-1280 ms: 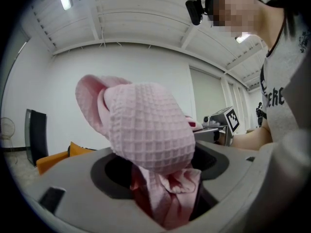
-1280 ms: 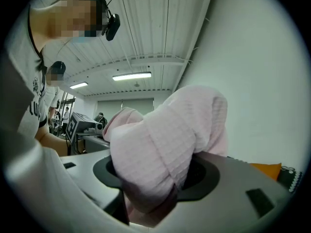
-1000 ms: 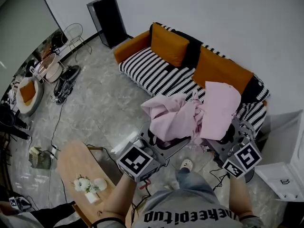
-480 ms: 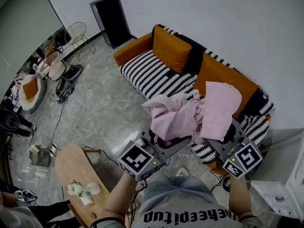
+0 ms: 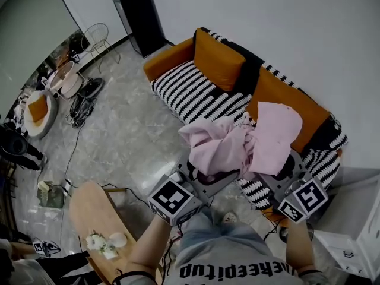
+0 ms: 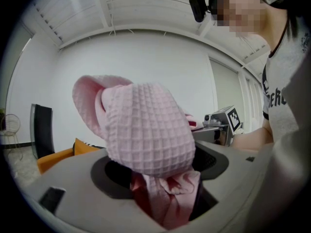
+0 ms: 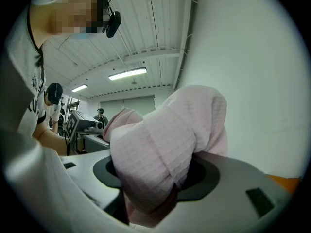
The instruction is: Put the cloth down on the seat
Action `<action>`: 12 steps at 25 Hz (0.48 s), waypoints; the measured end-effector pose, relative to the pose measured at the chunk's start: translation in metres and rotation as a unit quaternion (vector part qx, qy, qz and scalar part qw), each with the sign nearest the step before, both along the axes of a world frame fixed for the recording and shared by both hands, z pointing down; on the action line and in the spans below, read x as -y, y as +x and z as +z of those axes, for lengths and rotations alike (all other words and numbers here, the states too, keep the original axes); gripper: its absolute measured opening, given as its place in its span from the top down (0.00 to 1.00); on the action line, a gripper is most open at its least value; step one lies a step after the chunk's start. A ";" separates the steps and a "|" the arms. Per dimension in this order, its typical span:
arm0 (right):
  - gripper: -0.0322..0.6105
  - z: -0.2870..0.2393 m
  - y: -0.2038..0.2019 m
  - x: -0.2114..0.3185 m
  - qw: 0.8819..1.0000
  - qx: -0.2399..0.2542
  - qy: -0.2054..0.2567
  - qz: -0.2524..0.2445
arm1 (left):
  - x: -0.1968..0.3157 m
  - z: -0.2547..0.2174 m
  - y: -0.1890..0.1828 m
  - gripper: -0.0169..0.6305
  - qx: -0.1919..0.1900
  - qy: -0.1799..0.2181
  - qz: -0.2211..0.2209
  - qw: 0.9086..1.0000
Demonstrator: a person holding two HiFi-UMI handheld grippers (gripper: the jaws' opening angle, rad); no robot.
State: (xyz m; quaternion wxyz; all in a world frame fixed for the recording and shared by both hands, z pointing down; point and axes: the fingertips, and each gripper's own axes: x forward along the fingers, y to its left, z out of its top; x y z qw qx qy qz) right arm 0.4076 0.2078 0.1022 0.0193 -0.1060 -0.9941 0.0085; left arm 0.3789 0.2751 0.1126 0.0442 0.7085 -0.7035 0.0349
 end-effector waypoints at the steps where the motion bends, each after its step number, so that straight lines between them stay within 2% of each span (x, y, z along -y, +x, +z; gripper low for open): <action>1: 0.54 0.000 -0.005 -0.001 1.000 -0.001 0.000 0.003 | -0.001 0.000 -0.006 0.39 0.003 0.002 0.003 1.000; 8: 0.54 -0.006 -0.057 -0.001 1.000 -0.004 0.000 0.027 | 0.000 -0.005 -0.060 0.39 -0.008 -0.002 0.024 1.000; 12: 0.54 -0.010 -0.108 -0.009 0.999 -0.005 -0.004 0.045 | -0.006 -0.010 -0.114 0.39 0.005 -0.002 0.045 0.999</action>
